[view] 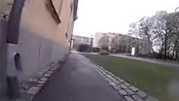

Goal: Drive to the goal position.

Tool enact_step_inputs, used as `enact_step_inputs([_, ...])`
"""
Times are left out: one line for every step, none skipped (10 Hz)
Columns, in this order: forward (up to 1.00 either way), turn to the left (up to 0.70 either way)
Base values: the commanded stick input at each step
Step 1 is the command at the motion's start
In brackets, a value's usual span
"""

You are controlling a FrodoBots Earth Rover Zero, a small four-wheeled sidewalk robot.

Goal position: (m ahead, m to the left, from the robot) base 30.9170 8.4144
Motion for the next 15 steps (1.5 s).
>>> enact_step_inputs([0.85, 0.00])
enact_step_inputs([0.85, 0.00])
enact_step_inputs([0.85, 0.00])
enact_step_inputs([0.85, 0.00])
enact_step_inputs([0.85, 0.00])
enact_step_inputs([0.85, 0.00])
enact_step_inputs([0.85, 0.00])
enact_step_inputs([0.85, 0.00])
enact_step_inputs([0.85, 0.00])
enact_step_inputs([0.85, 0.00])
enact_step_inputs([0.85, 0.00])
enact_step_inputs([0.85, 0.00])
enact_step_inputs([0.85, 0.00])
enact_step_inputs([0.85, 0.00])
enact_step_inputs([0.85, 0.00])
